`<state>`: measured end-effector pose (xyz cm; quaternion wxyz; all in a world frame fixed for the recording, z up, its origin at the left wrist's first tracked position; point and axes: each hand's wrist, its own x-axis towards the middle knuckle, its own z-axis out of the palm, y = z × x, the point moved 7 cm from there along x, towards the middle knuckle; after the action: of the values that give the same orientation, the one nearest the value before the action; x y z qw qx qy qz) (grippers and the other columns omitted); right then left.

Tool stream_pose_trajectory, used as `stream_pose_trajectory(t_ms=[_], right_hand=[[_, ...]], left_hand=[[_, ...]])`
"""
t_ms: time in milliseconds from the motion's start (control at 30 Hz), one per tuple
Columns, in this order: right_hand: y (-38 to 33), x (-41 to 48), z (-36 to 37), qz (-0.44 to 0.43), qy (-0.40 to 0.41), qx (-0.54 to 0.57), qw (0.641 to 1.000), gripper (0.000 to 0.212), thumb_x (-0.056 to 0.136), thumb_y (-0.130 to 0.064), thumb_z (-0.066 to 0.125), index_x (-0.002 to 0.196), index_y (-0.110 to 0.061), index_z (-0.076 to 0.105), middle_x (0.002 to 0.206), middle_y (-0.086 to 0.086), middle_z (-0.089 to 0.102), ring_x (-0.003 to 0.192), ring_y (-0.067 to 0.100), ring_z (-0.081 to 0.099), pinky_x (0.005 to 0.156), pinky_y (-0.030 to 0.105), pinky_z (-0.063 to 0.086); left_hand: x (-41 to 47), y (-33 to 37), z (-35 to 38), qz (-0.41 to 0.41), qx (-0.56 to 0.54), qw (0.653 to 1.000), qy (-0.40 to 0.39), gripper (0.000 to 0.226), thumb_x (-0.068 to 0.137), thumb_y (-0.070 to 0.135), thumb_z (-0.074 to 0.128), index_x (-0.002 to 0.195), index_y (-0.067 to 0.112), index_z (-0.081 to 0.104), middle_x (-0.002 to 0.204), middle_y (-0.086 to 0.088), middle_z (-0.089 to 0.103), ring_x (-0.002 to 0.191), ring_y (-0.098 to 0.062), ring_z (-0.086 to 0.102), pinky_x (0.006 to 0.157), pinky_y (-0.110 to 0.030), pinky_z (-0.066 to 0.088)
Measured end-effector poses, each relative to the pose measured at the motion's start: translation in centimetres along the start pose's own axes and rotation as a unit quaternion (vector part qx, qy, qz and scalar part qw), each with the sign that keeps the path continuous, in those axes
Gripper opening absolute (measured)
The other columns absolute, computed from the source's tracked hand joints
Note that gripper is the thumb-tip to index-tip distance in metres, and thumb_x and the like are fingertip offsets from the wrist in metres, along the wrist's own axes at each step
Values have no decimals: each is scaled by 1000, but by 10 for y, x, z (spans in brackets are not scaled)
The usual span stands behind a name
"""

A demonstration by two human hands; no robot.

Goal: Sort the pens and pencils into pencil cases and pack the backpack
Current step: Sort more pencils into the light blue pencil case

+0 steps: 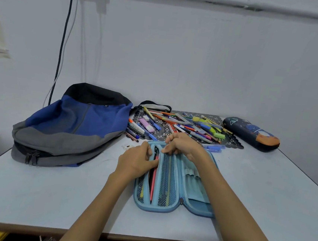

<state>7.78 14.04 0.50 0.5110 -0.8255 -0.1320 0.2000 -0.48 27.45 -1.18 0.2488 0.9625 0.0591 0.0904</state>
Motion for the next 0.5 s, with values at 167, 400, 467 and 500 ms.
stream_pose_trajectory(t_ms=[167,400,467,500], right_hand=[[0,0,0,-3,1,-7,1000,28,72,10,71,81,-12,55,65,5,61,55,14,54,48,22,36],[-1,0,1,-28,-3,-25,999,24,73,7,73,75,-12,60,62,0,63,57,12,55,51,22,39],[-1,-1,2,-38,-10,-43,998,22,74,6,73,72,-13,61,63,-2,64,58,10,55,51,20,40],[-2,-1,3,-42,-11,-54,998,21,76,5,73,71,-13,62,64,-3,64,58,9,55,50,19,40]], left_hand=[[3,-6,-6,-2,-64,997,-39,26,85,49,64,91,27,52,83,9,59,83,-15,57,74,-32,43],[-1,-15,-7,37,-205,978,-4,23,88,46,60,91,24,64,88,2,67,85,-16,60,80,-37,48],[-5,-20,-9,46,-246,967,33,11,94,32,57,96,25,64,95,4,67,90,-15,59,82,-33,48],[-7,-22,-9,48,-245,967,51,11,97,25,53,100,25,63,99,7,65,93,-12,58,82,-31,48]])
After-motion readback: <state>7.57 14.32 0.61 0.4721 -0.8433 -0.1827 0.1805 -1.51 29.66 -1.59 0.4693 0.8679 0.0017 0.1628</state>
